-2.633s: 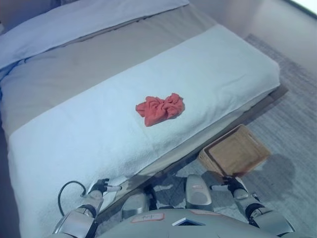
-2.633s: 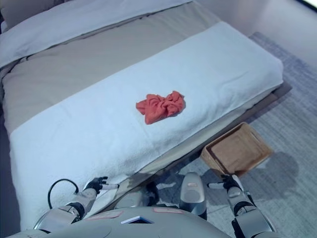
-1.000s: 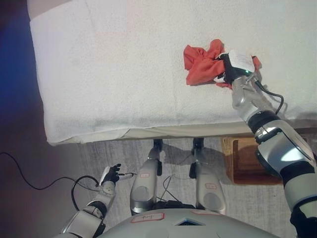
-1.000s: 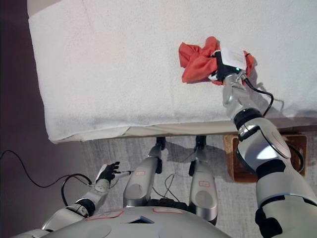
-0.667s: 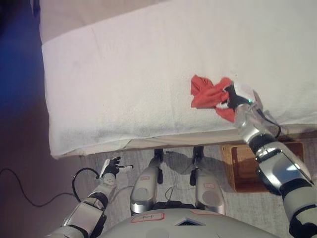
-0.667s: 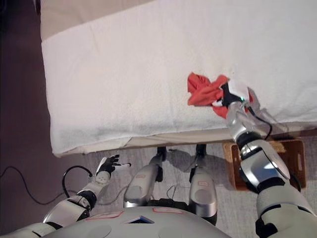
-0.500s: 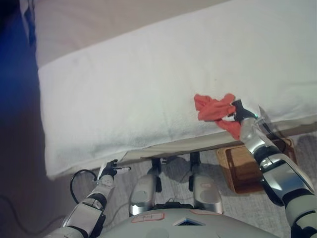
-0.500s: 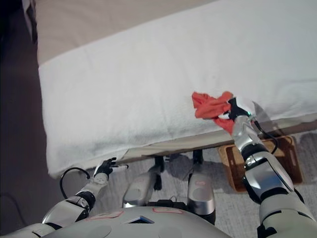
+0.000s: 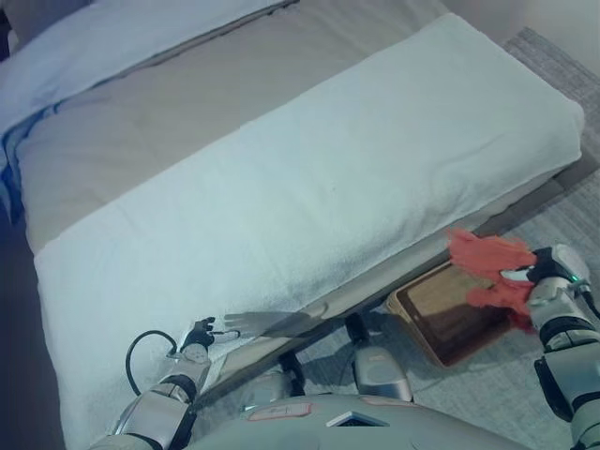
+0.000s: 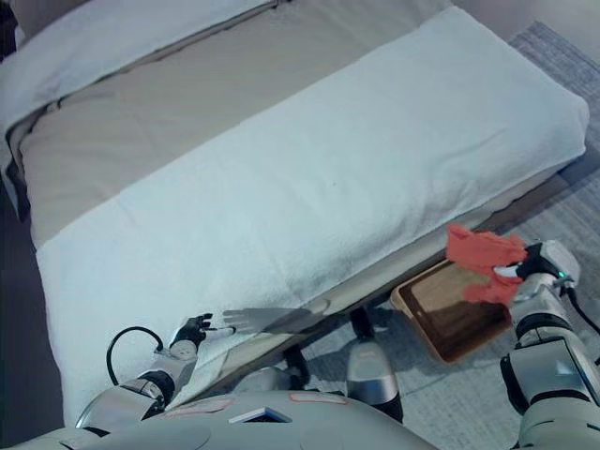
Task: Put the clothes on the bed into the basket.
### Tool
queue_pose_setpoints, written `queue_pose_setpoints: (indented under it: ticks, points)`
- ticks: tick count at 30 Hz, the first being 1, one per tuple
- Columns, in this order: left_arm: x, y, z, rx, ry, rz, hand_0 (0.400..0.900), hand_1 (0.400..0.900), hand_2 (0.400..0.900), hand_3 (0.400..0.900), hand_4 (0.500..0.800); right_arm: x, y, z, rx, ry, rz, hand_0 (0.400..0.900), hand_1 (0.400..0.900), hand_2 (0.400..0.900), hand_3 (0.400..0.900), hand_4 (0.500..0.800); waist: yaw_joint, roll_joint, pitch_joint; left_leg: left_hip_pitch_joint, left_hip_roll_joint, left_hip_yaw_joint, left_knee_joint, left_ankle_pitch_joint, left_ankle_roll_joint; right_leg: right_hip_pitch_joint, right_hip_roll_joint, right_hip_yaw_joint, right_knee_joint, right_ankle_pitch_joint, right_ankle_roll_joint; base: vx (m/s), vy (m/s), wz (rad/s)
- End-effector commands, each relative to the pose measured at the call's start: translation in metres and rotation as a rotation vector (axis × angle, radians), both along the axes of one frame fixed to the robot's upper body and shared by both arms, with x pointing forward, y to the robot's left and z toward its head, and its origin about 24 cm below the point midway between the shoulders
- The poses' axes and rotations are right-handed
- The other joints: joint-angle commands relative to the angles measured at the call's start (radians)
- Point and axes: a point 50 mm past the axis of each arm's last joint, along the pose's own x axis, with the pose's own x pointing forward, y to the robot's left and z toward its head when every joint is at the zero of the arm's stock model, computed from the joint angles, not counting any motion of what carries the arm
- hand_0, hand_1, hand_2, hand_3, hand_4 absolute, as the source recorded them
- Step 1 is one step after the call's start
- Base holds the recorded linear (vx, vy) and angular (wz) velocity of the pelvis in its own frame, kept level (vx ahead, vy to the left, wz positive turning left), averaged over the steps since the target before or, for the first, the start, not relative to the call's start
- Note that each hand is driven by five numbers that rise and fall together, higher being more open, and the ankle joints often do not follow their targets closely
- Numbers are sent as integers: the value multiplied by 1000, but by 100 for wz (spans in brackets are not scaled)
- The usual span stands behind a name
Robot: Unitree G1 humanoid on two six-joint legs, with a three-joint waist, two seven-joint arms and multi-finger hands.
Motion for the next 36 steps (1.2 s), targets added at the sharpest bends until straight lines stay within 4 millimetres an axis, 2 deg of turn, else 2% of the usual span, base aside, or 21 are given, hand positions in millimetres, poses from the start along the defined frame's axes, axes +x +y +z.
queue_pose_setpoints:
  ticks: [1,2,4,9,11,13,18,21,25,27,28,31,36]
  points:
    - [-1,31,8,109,40,-6,900,900,900,900,800,6,-24,32,-78,-80,-74,400,400,400,400,500,20,-13,-28,105,-73,15,8,-110,23,-41,11,72,0,-6,68,-21,-25,-4]
    - [0,32,9,105,34,2,900,900,900,900,800,7,-25,34,-84,-81,-75,900,900,900,900,800,20,-8,-27,104,-73,16,8,-109,23,-42,10,73,0,-5,68,-24,-26,-4]
    - [2,31,9,89,36,4,900,900,900,900,800,6,-28,36,-56,-54,-89,900,900,900,900,800,16,-3,-28,103,-72,16,8,-107,20,-43,9,72,0,-6,66,-21,-32,0]
    - [-9,22,2,47,72,17,900,900,900,900,800,0,-34,39,-52,-61,-118,900,900,900,900,800,8,10,-26,105,-71,16,8,-104,18,-38,8,70,0,-8,63,-3,-14,3]
    - [-19,19,-2,30,100,26,900,900,900,900,800,-5,-35,35,-45,-51,-143,900,900,900,900,800,11,17,-27,104,-71,9,8,-103,18,-33,7,64,0,-13,61,-10,-27,8]
    - [-21,18,-2,25,106,30,900,900,900,900,800,-7,-35,33,-35,-56,-153,900,900,900,900,800,12,21,-29,106,-71,6,8,-103,18,-28,4,58,0,-15,60,-1,-24,9]
    - [-20,17,-2,22,106,28,900,900,900,900,800,-18,-22,8,28,-16,-162,900,900,900,900,800,17,17,-32,112,-70,-6,8,-105,21,-14,3,45,0,-20,57,-16,-23,9]
    - [-17,19,-1,29,101,27,900,900,900,900,800,-21,-6,-12,97,1,-138,900,900,900,900,800,23,4,-35,118,-69,-11,8,-107,24,-4,3,37,0,-21,57,-30,-9,3]
    - [-22,22,-1,41,114,29,900,900,900,900,800,-15,30,-38,232,-32,-43,900,900,900,900,800,28,-23,-38,129,-67,-13,8,-109,29,7,3,33,0,-20,58,-56,6,2]
    - [-26,23,-2,41,122,30,900,900,900,900,800,-23,48,-55,312,-40,-46,900,900,900,900,800,31,-41,-37,136,-67,-16,8,-110,32,15,4,29,0,-18,58,-68,22,5]
    - [-25,21,-2,42,120,24,900,900,900,900,800,-28,62,-67,369,-32,-50,900,900,900,900,800,34,-48,-35,140,-67,-17,8,-109,33,19,4,25,0,-16,59,-66,30,10]
    - [-23,18,-3,39,114,2,900,900,900,900,800,-50,85,-92,461,26,-80,900,900,900,900,800,41,-72,-36,153,-66,-25,8,-111,38,34,3,12,4,-19,59,-61,44,13]
    - [-13,15,-1,40,80,-20,900,900,900,900,800,-93,116,-123,555,162,-163,900,900,900,900,800,45,-106,-37,173,-69,-27,8,-120,48,50,4,7,8,-17,63,-46,55,-4]
